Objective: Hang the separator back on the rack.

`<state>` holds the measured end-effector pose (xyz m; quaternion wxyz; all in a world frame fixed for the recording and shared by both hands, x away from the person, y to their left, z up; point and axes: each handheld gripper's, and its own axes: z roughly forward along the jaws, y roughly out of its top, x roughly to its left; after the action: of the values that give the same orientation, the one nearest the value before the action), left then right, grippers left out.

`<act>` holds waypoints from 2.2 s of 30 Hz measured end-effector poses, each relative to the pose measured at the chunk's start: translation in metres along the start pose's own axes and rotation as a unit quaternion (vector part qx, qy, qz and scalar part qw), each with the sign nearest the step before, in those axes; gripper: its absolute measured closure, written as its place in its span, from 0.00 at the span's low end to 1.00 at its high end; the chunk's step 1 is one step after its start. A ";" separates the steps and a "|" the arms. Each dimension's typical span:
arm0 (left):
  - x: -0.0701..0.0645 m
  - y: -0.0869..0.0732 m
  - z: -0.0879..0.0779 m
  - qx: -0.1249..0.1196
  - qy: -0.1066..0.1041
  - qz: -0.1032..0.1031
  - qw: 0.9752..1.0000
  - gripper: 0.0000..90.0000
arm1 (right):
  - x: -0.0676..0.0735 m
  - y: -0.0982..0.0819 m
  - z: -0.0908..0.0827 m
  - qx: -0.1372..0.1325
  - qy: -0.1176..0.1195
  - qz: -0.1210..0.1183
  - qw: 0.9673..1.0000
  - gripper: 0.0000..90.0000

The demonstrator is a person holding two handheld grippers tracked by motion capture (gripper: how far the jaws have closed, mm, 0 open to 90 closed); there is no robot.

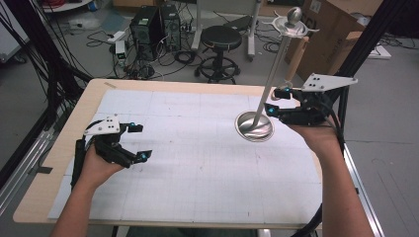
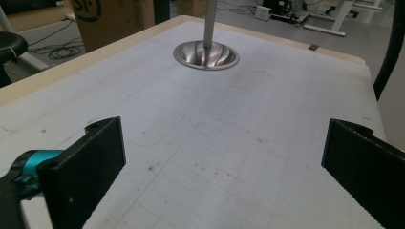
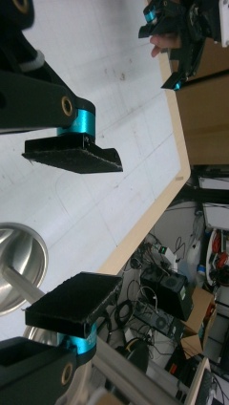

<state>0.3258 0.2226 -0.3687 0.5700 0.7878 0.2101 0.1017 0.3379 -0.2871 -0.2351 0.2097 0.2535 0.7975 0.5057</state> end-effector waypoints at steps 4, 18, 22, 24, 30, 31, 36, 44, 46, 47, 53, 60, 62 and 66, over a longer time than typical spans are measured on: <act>0.000 0.000 0.000 -0.001 -0.003 0.001 1.000 0.02 | 0.003 -0.007 0.003 -0.009 0.009 -0.006 1.000 0.43; 0.001 -0.002 0.000 0.003 -0.004 0.001 1.000 0.02 | 0.016 -0.050 0.011 -0.016 0.023 0.019 0.999 0.39; 0.001 -0.002 0.000 0.005 -0.003 -0.001 1.000 0.02 | 0.017 -0.061 0.013 -0.012 0.022 0.023 0.999 0.38; 0.002 -0.003 0.000 0.005 -0.004 -0.001 1.000 0.02 | 0.019 -0.065 0.013 -0.013 0.019 0.023 0.999 0.38; 0.002 -0.005 0.001 0.008 -0.001 -0.004 1.000 0.02 | 0.021 -0.085 0.015 -0.025 0.022 0.041 0.999 0.36; 0.002 -0.006 0.001 0.009 -0.001 -0.004 1.000 0.02 | 0.021 -0.090 0.016 -0.026 0.021 0.045 0.998 0.35; 0.001 -0.006 0.003 0.011 -0.001 0.000 1.000 0.02 | 0.023 -0.111 0.023 -0.025 0.021 0.061 0.998 0.34; 0.003 -0.009 0.006 0.015 0.001 -0.003 1.000 0.02 | 0.025 -0.132 0.032 -0.010 0.024 0.074 0.997 0.30; 0.003 -0.009 0.007 0.015 0.002 -0.005 1.000 0.02 | 0.025 -0.136 0.033 -0.007 0.026 0.079 0.997 0.28; 0.003 -0.009 0.007 0.016 0.003 -0.006 1.000 0.02 | 0.024 -0.139 0.034 -0.004 0.025 0.082 0.996 0.27; 0.003 -0.011 0.008 0.020 0.001 -0.008 1.000 0.02 | 0.024 -0.151 0.041 0.012 0.028 0.091 0.995 0.22; 0.003 -0.012 0.011 0.025 0.002 -0.004 1.000 0.02 | 0.028 -0.149 0.045 0.016 0.030 0.082 0.996 0.21; 0.004 -0.011 0.010 0.022 0.001 -0.004 1.000 0.02 | 0.028 -0.148 0.045 0.016 0.028 0.082 0.996 0.21; 0.004 -0.011 0.009 0.021 0.000 -0.004 1.000 0.02 | 0.028 -0.147 0.043 0.012 0.025 0.082 0.996 0.21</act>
<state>0.3307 0.2193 -0.3829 0.5534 0.7988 0.2159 0.0949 0.3132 -0.2930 -0.3889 0.1444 0.3084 0.7849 0.5176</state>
